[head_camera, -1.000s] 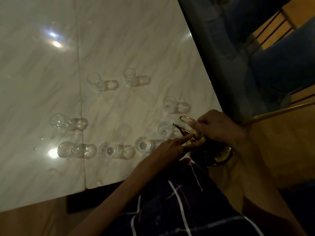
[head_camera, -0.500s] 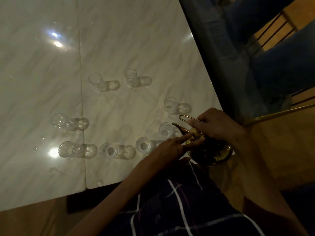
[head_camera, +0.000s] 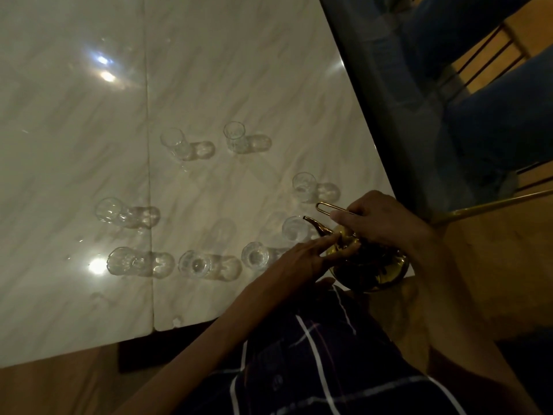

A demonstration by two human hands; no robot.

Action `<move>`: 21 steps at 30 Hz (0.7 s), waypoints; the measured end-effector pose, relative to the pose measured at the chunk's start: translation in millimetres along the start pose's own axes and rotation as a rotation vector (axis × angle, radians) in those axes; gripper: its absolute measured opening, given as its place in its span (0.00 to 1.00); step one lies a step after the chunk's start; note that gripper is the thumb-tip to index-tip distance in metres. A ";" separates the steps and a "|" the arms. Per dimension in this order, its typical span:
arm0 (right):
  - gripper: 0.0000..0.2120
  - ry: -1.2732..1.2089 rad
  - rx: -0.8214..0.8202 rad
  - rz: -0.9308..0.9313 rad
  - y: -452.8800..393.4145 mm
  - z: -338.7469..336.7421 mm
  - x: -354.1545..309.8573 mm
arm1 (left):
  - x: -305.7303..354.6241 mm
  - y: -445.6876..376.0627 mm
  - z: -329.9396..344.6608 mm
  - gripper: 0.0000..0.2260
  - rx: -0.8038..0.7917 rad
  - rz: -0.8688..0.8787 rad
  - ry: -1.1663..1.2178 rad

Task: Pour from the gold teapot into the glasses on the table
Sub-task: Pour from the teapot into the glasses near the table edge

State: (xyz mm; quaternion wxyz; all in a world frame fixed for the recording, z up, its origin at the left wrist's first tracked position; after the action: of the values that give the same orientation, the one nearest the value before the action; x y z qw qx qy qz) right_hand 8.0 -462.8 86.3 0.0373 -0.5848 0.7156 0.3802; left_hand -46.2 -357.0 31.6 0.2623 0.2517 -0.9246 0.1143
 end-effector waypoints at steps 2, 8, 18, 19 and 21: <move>0.21 0.007 0.002 -0.004 -1.0 0.5 0.6 | 2.8 0.5 -7.2 0.33 0.031 -0.001 0.005; 0.21 0.019 -0.001 -0.010 -2.6 2.3 2.2 | 2.9 0.4 -5.5 0.29 0.042 0.002 0.024; 0.21 -0.012 -0.024 0.011 2.6 3.3 5.8 | 4.7 -3.2 4.7 0.26 0.056 0.025 0.006; 0.21 -0.023 -0.027 0.017 3.5 4.0 7.5 | 5.4 -3.3 5.7 0.26 0.060 0.030 0.000; 0.21 -0.040 -0.027 0.025 5.4 5.1 11.0 | 6.9 -3.8 10.2 0.27 0.038 0.038 -0.011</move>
State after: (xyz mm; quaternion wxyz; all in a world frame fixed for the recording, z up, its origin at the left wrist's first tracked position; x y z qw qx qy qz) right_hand -2.1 -468.6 79.9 0.0391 -0.5683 0.7169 0.4019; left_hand -53.6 -366.5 27.1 0.2500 0.2396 -0.9283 0.1356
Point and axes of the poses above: each hand's wrist, its own y-axis away from the middle knuckle, its own z-axis out of the palm, x = y × z, the point moved 9 cm from there along -y, towards the middle knuckle, and after that the axes turned 2 degrees about -z, right-handed, at the moved point
